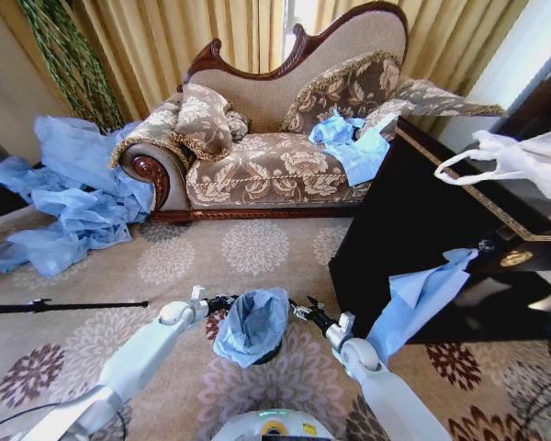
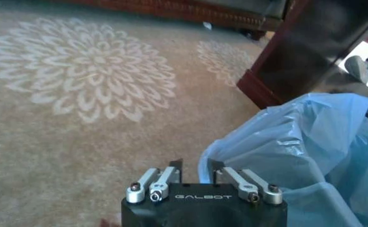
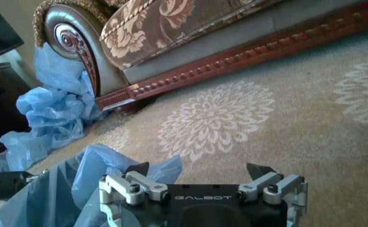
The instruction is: Place a garbage bag over the trash bin.
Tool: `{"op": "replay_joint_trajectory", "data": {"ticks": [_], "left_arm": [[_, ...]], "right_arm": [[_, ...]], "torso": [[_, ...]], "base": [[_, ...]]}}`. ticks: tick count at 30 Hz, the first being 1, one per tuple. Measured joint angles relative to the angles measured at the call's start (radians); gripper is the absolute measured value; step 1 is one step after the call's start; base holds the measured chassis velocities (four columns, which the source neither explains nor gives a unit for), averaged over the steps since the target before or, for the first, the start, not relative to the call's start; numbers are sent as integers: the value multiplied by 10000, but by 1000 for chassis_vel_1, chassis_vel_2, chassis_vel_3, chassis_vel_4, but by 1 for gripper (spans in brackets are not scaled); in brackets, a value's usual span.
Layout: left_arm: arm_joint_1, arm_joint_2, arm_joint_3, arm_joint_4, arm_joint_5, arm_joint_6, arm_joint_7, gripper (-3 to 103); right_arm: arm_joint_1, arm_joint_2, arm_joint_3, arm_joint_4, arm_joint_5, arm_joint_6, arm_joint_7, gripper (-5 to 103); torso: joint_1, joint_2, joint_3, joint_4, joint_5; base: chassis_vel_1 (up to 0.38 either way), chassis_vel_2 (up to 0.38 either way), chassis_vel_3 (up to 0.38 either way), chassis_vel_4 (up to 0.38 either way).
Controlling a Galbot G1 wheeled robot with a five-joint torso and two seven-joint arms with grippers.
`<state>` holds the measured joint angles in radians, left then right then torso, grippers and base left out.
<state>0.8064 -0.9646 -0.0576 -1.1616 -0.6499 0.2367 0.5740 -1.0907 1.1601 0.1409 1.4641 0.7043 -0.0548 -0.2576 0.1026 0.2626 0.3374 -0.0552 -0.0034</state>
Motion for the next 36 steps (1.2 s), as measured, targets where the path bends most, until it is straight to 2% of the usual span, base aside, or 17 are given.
{"op": "replay_joint_trajectory", "data": {"ticks": [5,7,8,9,11,14,15,17,19,20,21,23,24,27,28,31,36], "left_arm": [[269,123,-343,-186,-143,-66,-16,41],[660,303,-705,-705,-454,-226,-293,52],[865,405,-810,-1078,-668,-229,-524,52],[1064,553,-929,-1597,-916,-197,-871,62],[1196,657,-1052,-2064,-1081,-172,-1106,62],[1832,837,-1694,-3688,-1203,-30,-1868,79],[1832,837,-1694,-3688,-1203,-30,-1868,79],[2378,897,-2062,-4759,-1053,117,-2780,84],[3270,894,-2383,-6395,-634,687,-4469,94],[3270,894,-2383,-6395,-634,687,-4469,94],[3599,871,-2416,-7048,-482,895,-5102,97],[4154,843,-2231,-8223,-280,1301,-6454,90],[4154,843,-2231,-8223,-280,1301,-6454,90],[4461,770,-1512,-9409,-296,2425,-8267,82],[4461,770,-1512,-9409,-296,2425,-8267,82],[4194,486,-340,-9620,-505,3310,-9657,70],[3682,203,591,-9191,-1119,3717,-10662,58]], "right_arm": [[-113,-19,113,155,-14,1,-18,100],[-262,-36,253,453,-59,16,-1,100],[-329,-39,307,587,-134,47,18,100],[-436,-38,412,759,-251,103,50,100],[-590,-34,558,936,-354,159,75,100],[-1020,24,856,1408,-616,302,132,100],[-1020,24,856,1408,-616,302,132,100],[-1210,65,1000,1613,-759,349,154,100],[-1366,96,1093,1825,-846,372,251,100],[-1366,96,1093,1825,-846,372,251,100],[-1410,105,1113,1890,-857,381,295,100],[-1537,132,1195,1994,-928,409,344,100],[-1537,132,1195,1994,-928,409,344,100],[-1722,146,1412,2149,-1019,469,356,100],[-1722,146,1412,2149,-1019,469,356,100],[-1841,125,1522,2244,-1023,476,352,100],[-1842,152,1511,2224,-1050,513,331,100]], "torso": [[0,0,0,0,-2],[0,0,0,1,0],[0,0,0,2,-3],[0,0,0,6,-5],[0,0,0,5,1],[-1,0,-1,-7,1],[-1,0,-1,-7,1],[-2,1,-1,-4,4],[-2,1,-1,4,-4],[-2,1,-1,4,-4],[-2,1,-2,5,3],[-2,1,-2,1,2],[-2,1,-2,1,2],[-3,1,-2,1,2],[-3,1,-2,1,2],[-1,1,-1,-1,-4],[0,1,0,-2,0]], "base": [[0,0,0,0],[0,0,0,0],[0,0,0,0],[0,0,0,0],[0,0,0,0],[0,0,0,0],[0,0,0,0],[0,0,0,0],[0,0,0,0],[0,0,0,0],[0,0,0,0],[0,0,0,0],[0,0,0,0],[0,0,0,0],[0,0,0,0],[0,0,0,0],[0,0,0,0]]}}
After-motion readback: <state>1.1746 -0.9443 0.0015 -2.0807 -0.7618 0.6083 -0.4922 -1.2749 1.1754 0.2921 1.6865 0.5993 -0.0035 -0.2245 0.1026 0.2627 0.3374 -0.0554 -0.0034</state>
